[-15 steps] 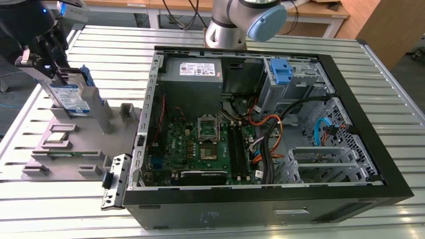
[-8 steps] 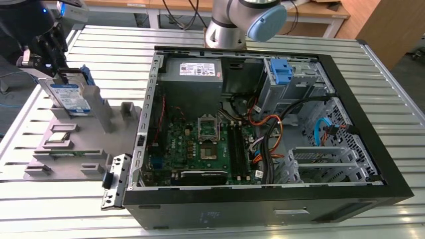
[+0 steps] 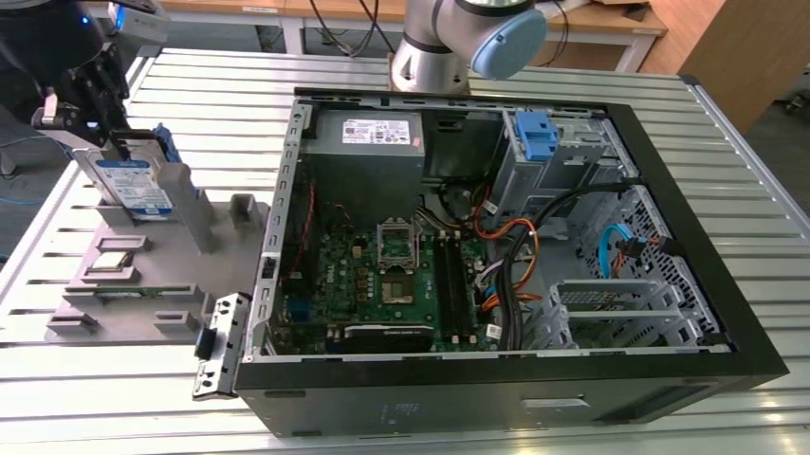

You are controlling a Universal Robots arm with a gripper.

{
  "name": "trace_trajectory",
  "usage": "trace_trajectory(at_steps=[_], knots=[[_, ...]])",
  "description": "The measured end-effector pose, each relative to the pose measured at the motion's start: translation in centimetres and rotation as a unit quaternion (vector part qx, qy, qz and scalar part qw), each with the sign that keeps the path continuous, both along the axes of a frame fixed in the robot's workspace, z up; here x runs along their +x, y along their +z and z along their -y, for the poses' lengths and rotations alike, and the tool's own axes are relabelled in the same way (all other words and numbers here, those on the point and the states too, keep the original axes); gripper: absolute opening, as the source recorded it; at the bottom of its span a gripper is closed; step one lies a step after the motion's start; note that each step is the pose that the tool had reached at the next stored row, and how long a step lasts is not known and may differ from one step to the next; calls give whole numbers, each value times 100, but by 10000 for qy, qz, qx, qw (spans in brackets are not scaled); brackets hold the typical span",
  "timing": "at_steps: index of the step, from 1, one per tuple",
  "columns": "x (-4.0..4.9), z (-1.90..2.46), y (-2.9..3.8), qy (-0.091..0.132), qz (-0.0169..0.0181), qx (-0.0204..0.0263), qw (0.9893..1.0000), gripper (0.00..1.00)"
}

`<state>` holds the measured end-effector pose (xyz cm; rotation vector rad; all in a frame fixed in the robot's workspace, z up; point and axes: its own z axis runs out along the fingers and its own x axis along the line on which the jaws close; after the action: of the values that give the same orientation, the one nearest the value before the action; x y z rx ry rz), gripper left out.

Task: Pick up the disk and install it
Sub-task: 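Pick up the disk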

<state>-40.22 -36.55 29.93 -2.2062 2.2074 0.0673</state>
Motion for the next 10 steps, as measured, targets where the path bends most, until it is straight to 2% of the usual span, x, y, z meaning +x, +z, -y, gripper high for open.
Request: trace_trajectory(at_steps=[3, 5, 10], knots=[[0, 0, 0, -9, 0, 1, 10000, 35], [0, 0, -1, -148, -1, 1, 9999, 35], [0, 0, -2, -178, 0, 1, 9998, 35]])
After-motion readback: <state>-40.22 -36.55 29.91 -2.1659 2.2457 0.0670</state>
